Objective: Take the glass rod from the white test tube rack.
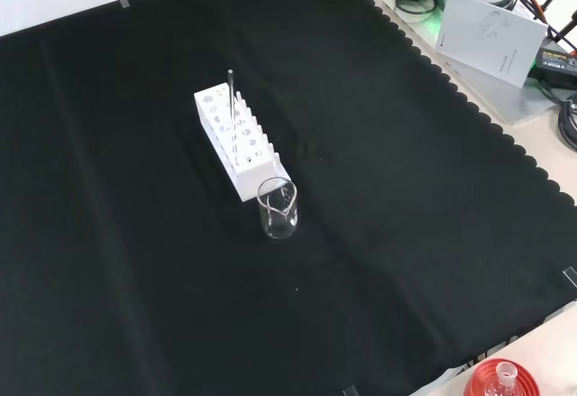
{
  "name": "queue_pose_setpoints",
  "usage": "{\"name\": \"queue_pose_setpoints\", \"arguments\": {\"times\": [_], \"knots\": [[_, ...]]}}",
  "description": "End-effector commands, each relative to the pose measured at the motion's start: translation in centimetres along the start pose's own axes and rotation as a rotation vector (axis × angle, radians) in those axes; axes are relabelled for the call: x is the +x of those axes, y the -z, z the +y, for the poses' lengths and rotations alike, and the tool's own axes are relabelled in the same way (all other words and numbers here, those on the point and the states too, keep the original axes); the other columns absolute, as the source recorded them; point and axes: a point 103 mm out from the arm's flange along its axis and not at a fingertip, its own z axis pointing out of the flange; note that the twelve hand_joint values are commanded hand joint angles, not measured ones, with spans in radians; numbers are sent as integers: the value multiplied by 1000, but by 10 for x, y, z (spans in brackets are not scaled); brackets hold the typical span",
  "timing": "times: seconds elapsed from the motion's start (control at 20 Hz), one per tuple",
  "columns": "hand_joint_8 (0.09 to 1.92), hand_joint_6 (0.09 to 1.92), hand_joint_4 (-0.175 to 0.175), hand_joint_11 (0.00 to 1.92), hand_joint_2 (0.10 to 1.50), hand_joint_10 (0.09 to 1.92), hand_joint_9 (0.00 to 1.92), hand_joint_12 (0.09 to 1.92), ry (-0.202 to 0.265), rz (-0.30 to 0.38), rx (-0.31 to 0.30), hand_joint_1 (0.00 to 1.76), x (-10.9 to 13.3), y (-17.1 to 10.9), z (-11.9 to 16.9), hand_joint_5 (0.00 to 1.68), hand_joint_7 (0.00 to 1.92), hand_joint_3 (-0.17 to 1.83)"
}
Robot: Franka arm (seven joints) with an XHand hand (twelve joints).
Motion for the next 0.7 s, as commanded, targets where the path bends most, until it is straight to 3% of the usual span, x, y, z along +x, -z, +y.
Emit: {"name": "queue_pose_setpoints", "arguments": {"times": [0.05, 0.7], "knots": [[689, 754, -156, 862, 1008, 640, 974, 1182, 58, 21, 13, 1022, -3, -13, 24, 789, 921, -175], [684, 760, -153, 876, 987, 633, 986, 1177, 36, 30, 40, 1058, 5, -41, 49, 803, 930, -175]]}}
